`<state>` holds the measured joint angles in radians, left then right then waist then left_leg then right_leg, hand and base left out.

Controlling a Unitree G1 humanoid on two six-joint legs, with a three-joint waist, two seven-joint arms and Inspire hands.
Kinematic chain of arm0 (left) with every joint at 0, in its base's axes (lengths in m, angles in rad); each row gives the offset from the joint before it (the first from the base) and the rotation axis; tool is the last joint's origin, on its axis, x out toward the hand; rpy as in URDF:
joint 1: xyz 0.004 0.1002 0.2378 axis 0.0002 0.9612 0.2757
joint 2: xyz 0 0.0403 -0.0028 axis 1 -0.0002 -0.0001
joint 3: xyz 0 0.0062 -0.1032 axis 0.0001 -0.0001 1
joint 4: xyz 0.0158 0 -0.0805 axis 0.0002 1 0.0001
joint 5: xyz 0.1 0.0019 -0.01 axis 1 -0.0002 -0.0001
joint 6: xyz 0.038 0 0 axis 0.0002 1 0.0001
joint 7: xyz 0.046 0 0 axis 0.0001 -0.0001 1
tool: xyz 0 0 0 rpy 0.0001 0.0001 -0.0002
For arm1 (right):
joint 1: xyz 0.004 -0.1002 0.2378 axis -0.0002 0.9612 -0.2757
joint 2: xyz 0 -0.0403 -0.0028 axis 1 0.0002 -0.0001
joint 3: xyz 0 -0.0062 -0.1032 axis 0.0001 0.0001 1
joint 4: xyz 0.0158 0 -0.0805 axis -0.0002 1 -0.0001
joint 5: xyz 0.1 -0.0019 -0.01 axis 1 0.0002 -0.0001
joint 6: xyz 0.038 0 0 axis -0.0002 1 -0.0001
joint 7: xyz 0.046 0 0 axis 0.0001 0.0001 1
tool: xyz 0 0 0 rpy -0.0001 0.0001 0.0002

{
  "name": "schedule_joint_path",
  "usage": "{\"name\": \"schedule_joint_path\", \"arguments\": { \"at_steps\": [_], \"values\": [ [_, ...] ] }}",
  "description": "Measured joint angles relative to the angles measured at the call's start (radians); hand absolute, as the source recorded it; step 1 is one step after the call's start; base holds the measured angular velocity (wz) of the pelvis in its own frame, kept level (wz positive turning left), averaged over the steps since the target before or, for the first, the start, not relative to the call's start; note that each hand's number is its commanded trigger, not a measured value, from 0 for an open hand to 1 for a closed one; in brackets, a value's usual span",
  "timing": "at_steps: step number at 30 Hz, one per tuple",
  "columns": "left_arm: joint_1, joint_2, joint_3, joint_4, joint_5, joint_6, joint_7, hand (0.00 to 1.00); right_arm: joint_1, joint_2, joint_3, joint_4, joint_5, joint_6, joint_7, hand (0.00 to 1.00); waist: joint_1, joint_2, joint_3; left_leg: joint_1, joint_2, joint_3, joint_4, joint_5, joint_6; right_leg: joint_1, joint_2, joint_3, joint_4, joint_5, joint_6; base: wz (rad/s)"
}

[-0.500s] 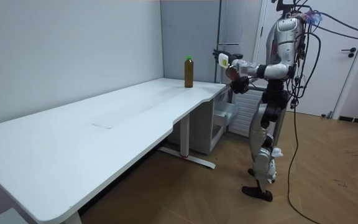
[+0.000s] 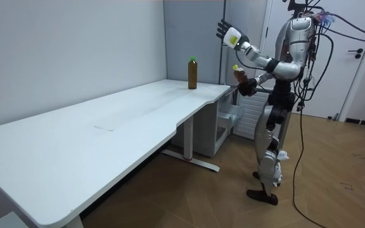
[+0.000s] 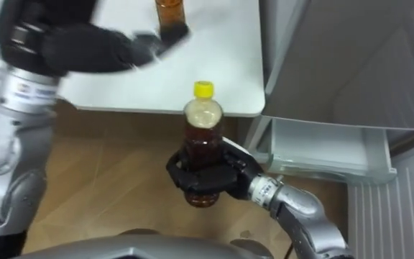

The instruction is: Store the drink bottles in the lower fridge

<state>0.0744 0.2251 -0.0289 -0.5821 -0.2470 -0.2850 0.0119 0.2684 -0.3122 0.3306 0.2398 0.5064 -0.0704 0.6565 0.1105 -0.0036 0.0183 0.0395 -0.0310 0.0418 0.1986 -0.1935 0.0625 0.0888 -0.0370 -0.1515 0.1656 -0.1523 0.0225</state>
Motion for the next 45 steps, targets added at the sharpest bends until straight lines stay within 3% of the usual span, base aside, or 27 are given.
{"name": "schedule_joint_path", "arguments": {
  "at_steps": [2,5,7,13,19,20,25,31,35,37,41,45],
  "values": [
    [0.004,-0.012,0.120,-0.005,0.075,-0.063,0.089,0.00,0.057,0.008,-0.057,-0.018,-0.012,-0.006,0.001,1.00,0.035,0.003,-0.0018,0.011,0.001,-0.008,-0.002,0.001,-0.001,0.012,0.002,-0.004,-0.001,0.000,0.000,0.09],
    [0.017,-0.013,0.253,0.003,0.100,-0.123,0.208,0.00,0.113,0.010,-0.117,-0.041,-0.018,-0.020,0.012,1.00,0.065,0.007,0.0018,0.022,-0.002,-0.020,-0.003,0.001,-0.002,0.032,0.002,-0.011,-0.011,0.000,0.000,0.14],
    [0.019,-0.015,0.326,0.015,0.109,-0.142,0.263,0.00,0.119,0.016,-0.122,-0.041,-0.022,-0.026,0.012,1.00,0.092,0.005,0.0025,0.025,0.000,-0.021,-0.009,0.001,-0.003,0.038,0.001,-0.035,-0.015,0.000,0.000,0.02],
    [0.054,-0.010,0.480,0.063,0.107,-0.183,0.463,0.00,0.131,0.028,-0.120,-0.041,-0.037,-0.026,0.010,1.00,0.146,0.002,-0.0026,0.027,-0.001,-0.033,-0.010,0.003,-0.005,0.039,0.001,-0.053,-0.018,0.000,0.000,0.06],
    [0.084,0.000,0.576,0.306,0.060,-0.181,0.627,0.00,0.151,0.033,-0.119,-0.043,-0.086,-0.002,-0.013,1.00,0.180,0.014,-0.0034,0.029,-0.003,-0.047,-0.012,0.003,-0.005,0.038,0.000,-0.072,-0.017,0.000,0.000,0.05],
    [0.091,0.004,0.585,0.359,0.011,-0.178,0.654,0.00,0.151,0.032,-0.120,-0.049,-0.088,0.010,-0.023,1.00,0.182,0.009,-0.0088,0.028,-0.003,-0.046,-0.016,0.003,-0.005,0.033,0.000,-0.072,-0.016,0.000,0.000,-0.04],
    [0.145,0.018,0.530,0.630,-0.149,-0.149,0.729,0.00,0.150,0.032,-0.112,-0.059,-0.088,0.048,-0.067,1.00,0.188,0.008,-0.0100,0.042,-0.002,-0.045,-0.030,0.005,-0.006,0.038,0.001,-0.072,-0.017,0.000,0.000,-0.02],
    [0.185,0.018,0.252,1.023,-0.341,-0.082,0.757,0.00,0.102,0.034,-0.076,-0.059,-0.073,0.088,-0.125,1.00,0.172,-0.013,-0.0092,0.032,-0.001,-0.047,-0.034,0.005,-0.006,0.039,0.002,-0.078,-0.016,0.000,0.000,0.02],
    [0.202,0.018,0.100,1.268,-0.529,-0.041,0.668,0.00,0.054,0.043,-0.067,-0.059,-0.075,0.096,-0.157,1.00,0.147,-0.023,-0.0064,0.029,0.000,-0.040,-0.039,0.005,-0.006,0.031,0.002,-0.064,-0.016,0.000,0.000,-0.06],
    [0.216,0.015,0.063,1.374,-0.587,-0.021,0.612,0.00,0.037,0.045,-0.067,-0.059,-0.077,0.109,-0.167,1.00,0.144,-0.026,-0.0050,0.034,0.002,-0.022,-0.048,0.005,-0.006,0.025,0.004,-0.044,-0.017,0.000,0.000,-0.21],
    [0.231,-0.011,0.044,1.594,-0.623,0.033,0.503,0.00,0.003,0.061,-0.079,-0.059,-0.088,0.124,-0.205,1.00,0.136,-0.029,-0.0051,0.023,0.001,-0.016,-0.050,0.005,-0.005,0.013,0.002,-0.038,-0.019,0.000,0.000,-0.08],
    [0.252,-0.038,0.043,1.686,-0.658,0.085,0.410,0.00,-0.036,0.066,-0.079,-0.091,-0.118,0.141,-0.224,1.00,0.123,-0.027,-0.0032,0.020,0.001,-0.016,-0.048,0.005,-0.005,0.011,0.003,-0.019,-0.018,0.000,0.000,0.03]
  ]
}}
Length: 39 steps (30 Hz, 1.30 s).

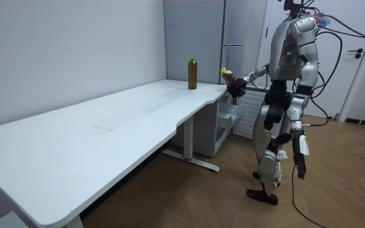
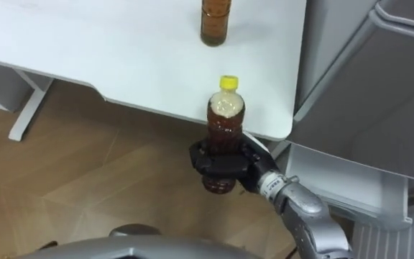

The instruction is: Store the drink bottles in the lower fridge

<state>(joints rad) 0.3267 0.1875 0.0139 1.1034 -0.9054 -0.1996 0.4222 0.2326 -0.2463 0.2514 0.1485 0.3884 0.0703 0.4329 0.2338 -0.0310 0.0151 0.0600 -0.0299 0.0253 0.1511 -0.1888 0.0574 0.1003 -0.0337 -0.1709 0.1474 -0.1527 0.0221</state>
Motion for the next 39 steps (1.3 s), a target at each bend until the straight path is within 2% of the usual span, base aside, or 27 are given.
{"name": "schedule_joint_path", "arguments": {
  "at_steps": [2,5,6,8,10,15,17,19,24,32,39],
  "values": [
    [0.003,-0.013,0.004,0.055,-0.047,0.042,-0.047,0.00,-0.010,0.011,-0.008,-0.048,-0.002,0.018,-0.019,1.00,-0.024,0.003,0.0014,-0.003,0.000,-0.002,0.002,0.000,0.000,0.000,0.001,0.006,0.000,0.000,0.000,0.07],
    [-0.018,-0.020,0.026,0.122,-0.044,0.088,-0.112,0.00,-0.014,0.031,-0.047,-0.121,-0.014,0.030,-0.066,1.00,-0.044,0.015,0.0025,-0.011,0.000,0.000,0.008,0.000,0.001,-0.006,0.000,0.018,0.002,0.000,0.000,0.00],
    [-0.022,-0.021,0.026,0.133,-0.043,0.090,-0.126,0.00,-0.015,0.034,-0.056,-0.137,-0.018,0.031,-0.081,1.00,-0.046,0.019,0.0021,-0.014,0.000,0.002,0.010,0.000,0.001,-0.009,0.000,0.023,0.002,0.000,0.000,-0.14],
    [-0.025,-0.028,0.024,0.143,-0.041,0.110,-0.183,0.00,-0.018,0.048,-0.100,-0.192,-0.041,0.032,-0.131,1.00,-0.074,0.036,0.0017,-0.016,-0.001,0.015,0.012,0.000,0.001,-0.013,-0.001,0.031,0.004,0.000,0.000,-0.08],
    [-0.025,-0.034,0.024,0.144,-0.015,0.125,-0.226,0.00,-0.020,0.057,-0.130,-0.227,-0.050,0.032,-0.174,1.00,-0.094,0.040,-0.0022,-0.018,0.000,0.021,0.012,0.000,0.002,-0.018,-0.001,0.032,0.004,0.000,0.000,-0.14],
    [-0.050,-0.037,0.021,0.171,0.159,0.130,-0.327,0.00,-0.015,0.080,-0.178,-0.340,-0.152,0.030,-0.261,1.00,-0.160,0.049,-0.0033,-0.034,0.001,0.027,0.018,0.000,0.001,-0.035,0.001,0.031,0.006,0.000,0.000,-0.05],
    [-0.068,-0.043,0.010,0.170,0.251,0.130,-0.363,0.00,-0.015,0.089,-0.187,-0.364,-0.197,0.022,-0.297,1.00,-0.189,0.046,-0.0046,-0.036,0.001,0.028,0.018,0.000,0.001,-0.037,0.001,0.035,0.008,0.000,0.000,-0.02],
    [-0.086,-0.043,-0.005,0.168,0.286,0.130,-0.384,0.00,-0.015,0.094,-0.183,-0.364,-0.218,0.015,-0.302,1.00,-0.204,0.039,-0.0089,-0.041,0.001,0.029,0.019,0.001,0.001,-0.046,0.001,0.046,0.015,0.000,0.000,-0.04],
    [-0.110,-0.043,-0.047,0.169,0.292,0.125,-0.444,0.00,-0.013,0.096,-0.182,-0.364,-0.219,0.014,-0.338,1.00,-0.206,0.031,-0.0121,-0.034,-0.001,0.042,0.019,0.001,0.005,-0.049,-0.001,0.058,0.025,0.001,-0.001,-0.07],
    [-0.111,-0.048,-0.070,0.172,0.339,0.125,-0.455,0.00,-0.011,0.097,-0.144,-0.364,-0.237,-0.037,-0.467,1.00,-0.207,0.048,-0.0012,-0.041,-0.002,0.041,0.022,0.001,0.007,-0.050,-0.003,0.056,0.024,0.001,-0.001,0.00],
    [-0.117,-0.055,-0.010,0.169,0.443,0.120,-0.456,0.00,0.015,0.099,-0.144,-0.363,-0.232,-0.075,-0.510,1.00,-0.213,0.050,-0.0020,-0.051,-0.004,0.025,0.044,0.002,0.008,-0.048,-0.006,0.036,0.023,0.001,-0.001,0.09]
  ]
}}
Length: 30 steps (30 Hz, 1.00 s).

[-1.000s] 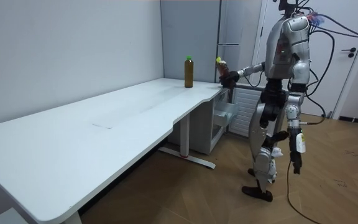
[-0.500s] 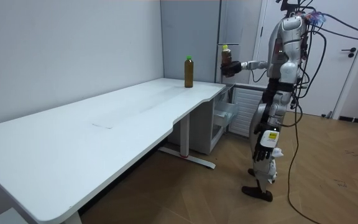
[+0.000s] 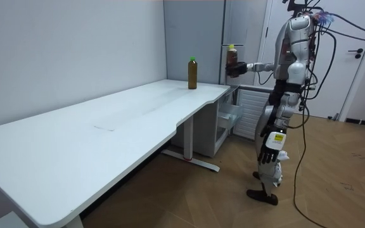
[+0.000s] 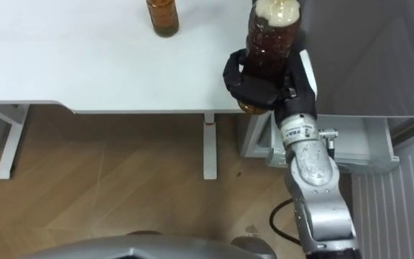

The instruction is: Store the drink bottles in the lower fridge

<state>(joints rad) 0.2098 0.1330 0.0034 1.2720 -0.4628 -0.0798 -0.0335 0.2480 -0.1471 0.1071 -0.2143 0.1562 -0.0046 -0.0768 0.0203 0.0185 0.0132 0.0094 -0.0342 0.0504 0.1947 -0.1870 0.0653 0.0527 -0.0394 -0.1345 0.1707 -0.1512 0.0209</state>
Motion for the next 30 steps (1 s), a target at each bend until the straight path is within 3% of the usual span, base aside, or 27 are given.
{"name": "schedule_joint_path", "arguments": {
  "at_steps": [2,9,14,23,30],
  "values": [
    [-0.001,-0.001,0.031,-0.002,0.026,0.000,0.000,0.00,0.004,0.000,0.000,0.016,-0.010,-0.022,-0.012,1.00,0.002,-0.004,-0.0017,-0.001,0.000,0.002,0.001,0.000,0.000,0.001,-0.001,-0.005,0.000,0.000,0.000,0.00],
    [-0.003,-0.001,0.033,-0.001,0.041,-0.005,0.001,0.00,0.003,0.000,0.001,0.067,-0.120,-0.070,-0.061,1.00,0.009,-0.009,-0.0036,0.000,-0.003,-0.002,0.004,0.000,0.002,0.010,-0.004,-0.006,-0.001,0.000,0.000,0.03],
    [-0.003,-0.001,0.032,0.003,0.041,-0.010,0.001,0.00,0.013,0.004,0.011,0.125,-0.331,-0.138,-0.223,1.00,0.006,-0.009,-0.0035,-0.001,-0.008,-0.007,0.004,0.001,0.005,0.009,-0.007,-0.002,-0.001,0.000,0.000,-0.03],
    [-0.011,0.000,0.027,0.002,0.050,-0.013,0.000,0.00,0.010,0.003,-0.117,0.137,-0.486,-0.139,-0.556,1.00,-0.003,-0.008,-0.0094,0.001,-0.011,0.003,-0.009,0.005,0.006,-0.003,-0.007,-0.002,0.002,0.002,0.002,-0.04],
    [-0.015,0.003,0.023,0.003,0.066,-0.013,0.000,0.00,0.011,0.004,-0.120,0.137,-0.518,-0.148,-0.637,1.00,-0.013,-0.008,-0.0097,0.001,-0.010,0.004,-0.009,0.005,0.006,-0.009,-0.006,-0.003,0.001,0.002,0.002,0.00]
  ]
}}
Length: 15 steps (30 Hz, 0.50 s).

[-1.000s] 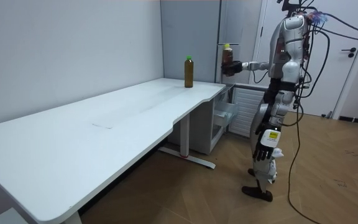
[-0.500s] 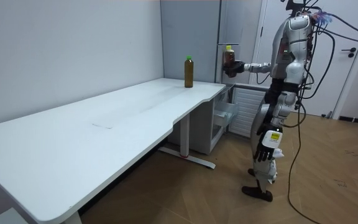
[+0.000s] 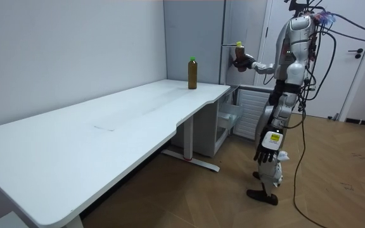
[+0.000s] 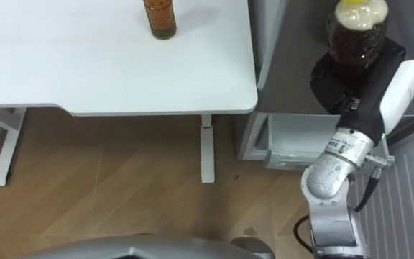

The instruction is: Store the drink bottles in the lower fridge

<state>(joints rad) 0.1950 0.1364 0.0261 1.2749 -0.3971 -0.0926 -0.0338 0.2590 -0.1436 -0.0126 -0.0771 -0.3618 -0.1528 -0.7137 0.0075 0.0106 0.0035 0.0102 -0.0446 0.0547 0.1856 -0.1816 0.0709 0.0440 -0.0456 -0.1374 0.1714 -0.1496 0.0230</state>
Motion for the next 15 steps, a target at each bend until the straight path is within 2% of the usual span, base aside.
{"name": "schedule_joint_path", "arguments": {
  "at_steps": [4,7,9,15],
  "values": [
    [-0.002,0.003,-0.004,0.001,-0.001,0.000,-0.002,0.00,0.000,0.000,-0.003,0.000,0.004,-0.008,-0.047,1.00,0.000,0.000,-0.0002,-0.002,0.000,0.000,-0.002,0.000,0.000,-0.004,-0.001,0.001,0.001,0.000,0.000,0.00],
    [-0.005,0.008,-0.042,0.000,-0.004,-0.001,0.004,0.00,-0.001,0.000,-0.008,0.000,0.044,-0.033,-0.089,1.00,-0.003,0.001,-0.0005,-0.004,-0.001,0.002,-0.004,0.000,0.000,-0.007,0.001,0.003,0.001,0.000,0.000,0.00],
    [-0.007,0.012,-0.060,0.000,-0.004,-0.001,0.008,0.00,0.000,0.000,-0.008,0.000,0.068,-0.036,-0.101,1.00,-0.004,0.002,-0.0005,-0.004,-0.001,0.003,-0.006,0.000,0.000,-0.008,0.002,0.005,0.001,0.000,0.000,-0.02],
    [-0.008,0.012,-0.070,-0.004,-0.003,-0.004,0.029,0.00,-0.005,-0.004,-0.009,0.039,0.312,-0.055,-0.101,1.00,-0.004,0.005,0.0005,0.003,0.000,0.023,-0.019,0.000,0.000,-0.010,0.004,0.022,-0.004,0.000,0.000,-0.09]
  ]
}}
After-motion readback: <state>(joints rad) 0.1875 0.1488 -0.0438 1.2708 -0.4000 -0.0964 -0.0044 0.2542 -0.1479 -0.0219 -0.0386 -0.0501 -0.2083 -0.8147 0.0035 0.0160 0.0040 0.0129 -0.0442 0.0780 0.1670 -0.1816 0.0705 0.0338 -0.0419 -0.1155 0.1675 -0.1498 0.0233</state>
